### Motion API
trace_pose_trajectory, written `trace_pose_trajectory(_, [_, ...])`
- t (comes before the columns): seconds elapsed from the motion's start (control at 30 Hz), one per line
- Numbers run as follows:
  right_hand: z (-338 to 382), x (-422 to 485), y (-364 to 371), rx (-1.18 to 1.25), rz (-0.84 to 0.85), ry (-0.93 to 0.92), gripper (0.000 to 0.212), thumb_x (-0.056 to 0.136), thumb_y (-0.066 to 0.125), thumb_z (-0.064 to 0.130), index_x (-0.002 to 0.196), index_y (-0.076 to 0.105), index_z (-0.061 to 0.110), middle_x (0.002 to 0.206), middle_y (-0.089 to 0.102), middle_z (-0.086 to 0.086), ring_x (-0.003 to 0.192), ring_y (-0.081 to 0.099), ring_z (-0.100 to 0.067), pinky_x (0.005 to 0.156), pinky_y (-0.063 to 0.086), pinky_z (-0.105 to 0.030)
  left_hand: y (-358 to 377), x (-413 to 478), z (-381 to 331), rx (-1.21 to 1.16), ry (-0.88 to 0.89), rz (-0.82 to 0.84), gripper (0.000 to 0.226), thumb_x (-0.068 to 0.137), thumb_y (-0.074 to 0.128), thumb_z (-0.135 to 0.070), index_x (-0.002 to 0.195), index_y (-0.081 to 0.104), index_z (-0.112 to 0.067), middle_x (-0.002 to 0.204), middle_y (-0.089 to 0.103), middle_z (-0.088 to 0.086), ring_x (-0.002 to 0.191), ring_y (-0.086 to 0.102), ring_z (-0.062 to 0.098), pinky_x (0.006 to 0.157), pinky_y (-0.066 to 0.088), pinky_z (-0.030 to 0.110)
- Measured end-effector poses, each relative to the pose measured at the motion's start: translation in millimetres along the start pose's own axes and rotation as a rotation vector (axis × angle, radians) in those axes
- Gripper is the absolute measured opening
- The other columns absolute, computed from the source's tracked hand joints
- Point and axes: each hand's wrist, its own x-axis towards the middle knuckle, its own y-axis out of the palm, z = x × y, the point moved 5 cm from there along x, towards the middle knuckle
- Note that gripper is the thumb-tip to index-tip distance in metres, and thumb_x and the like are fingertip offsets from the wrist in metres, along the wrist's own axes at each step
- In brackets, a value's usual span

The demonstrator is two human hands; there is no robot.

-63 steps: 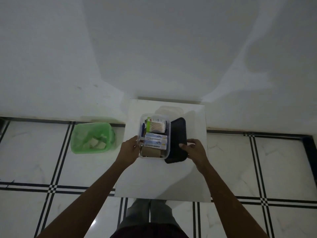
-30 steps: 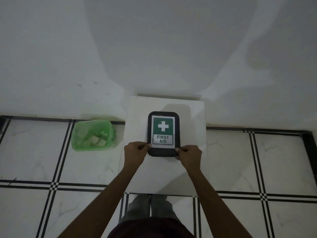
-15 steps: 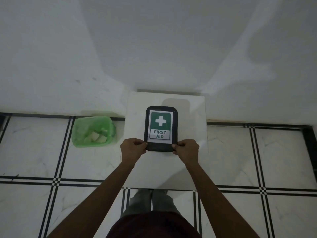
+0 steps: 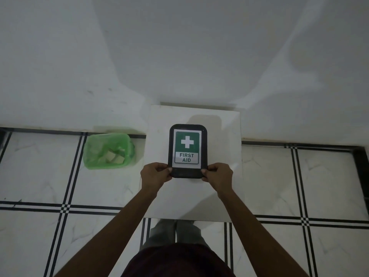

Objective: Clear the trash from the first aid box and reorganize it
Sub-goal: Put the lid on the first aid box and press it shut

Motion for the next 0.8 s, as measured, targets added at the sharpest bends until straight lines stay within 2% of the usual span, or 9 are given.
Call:
trace_pose_trajectory(0.2, [2.3,4.0,3.1,-0.037,-0.032,-0.008,0.021,0.077,0.078,0.013,0.092,0.071,0.0,0.089,0.072,-0.017,0.07,0.072,-0.026,0.078,0.061,-0.04,0.7,4.0,1.0,-0.024,-0.027,-0.035,0.011,0.077,0.071,0.001,0.087,0.066,0.001,0.085,0.068,0.019,0.077,0.069,0.029,0.068,0.061,0.035])
trace_pose_trajectory(0.4, [1.6,4.6,0.4,0.027,-0.002,0.033,0.02,0.077,0.077,0.008,0.092,0.069,-0.003,0.092,0.07,-0.018,0.061,0.068,-0.02,0.071,0.061,-0.033,1.3,9.6,3.8,-0.083,-0.058,0.013,0.015,0.078,0.07,0.004,0.092,0.065,0.001,0.092,0.068,0.021,0.085,0.068,0.031,0.066,0.061,0.03])
trace_pose_trajectory(0.5, [-0.8,4.5,3.8,0.021,0.025,0.035,0.022,0.079,0.075,0.007,0.097,0.068,-0.005,0.098,0.07,-0.02,0.072,0.072,-0.028,0.064,0.06,-0.026,2.7,10.2,4.3,-0.042,-0.018,0.025,0.017,0.079,0.069,0.002,0.096,0.066,0.004,0.091,0.069,0.021,0.083,0.069,0.032,0.068,0.061,0.031])
trace_pose_trajectory(0.57, [-2.7,2.8,6.2,0.011,0.036,0.026,0.022,0.081,0.074,0.007,0.098,0.067,-0.005,0.1,0.07,-0.022,0.077,0.073,-0.031,0.065,0.06,-0.027,3.2,10.4,5.0,-0.016,0.006,0.0,0.018,0.079,0.069,0.002,0.096,0.066,0.007,0.09,0.069,0.022,0.081,0.068,0.033,0.064,0.061,0.03])
trace_pose_trajectory(0.63, [-4.5,2.8,6.6,0.015,0.032,0.016,0.021,0.081,0.073,0.008,0.098,0.067,-0.004,0.1,0.07,-0.022,0.076,0.073,-0.03,0.067,0.06,-0.028,3.8,11.3,6.5,-0.021,-0.004,-0.003,0.019,0.078,0.07,0.002,0.096,0.067,0.007,0.091,0.069,0.023,0.082,0.069,0.034,0.068,0.062,0.035])
trace_pose_trajectory(0.73, [-5.8,7.0,7.9,0.019,0.032,0.013,0.021,0.081,0.074,0.008,0.096,0.067,-0.004,0.099,0.07,-0.022,0.075,0.073,-0.03,0.057,0.057,-0.019,2.9,15.3,8.4,-0.028,-0.026,0.015,0.02,0.077,0.072,0.002,0.096,0.067,0.005,0.094,0.07,0.023,0.084,0.069,0.036,0.078,0.059,0.045])
trace_pose_trajectory(0.8, [-4.7,9.5,9.4,0.002,0.033,0.012,0.019,0.08,0.075,0.008,0.092,0.066,-0.004,0.099,0.07,-0.022,0.074,0.073,-0.031,0.061,0.06,-0.026,2.1,17.8,7.2,-0.007,-0.02,0.014,0.019,0.076,0.073,0.001,0.094,0.067,0.005,0.095,0.069,0.022,0.083,0.069,0.037,0.078,0.059,0.046])
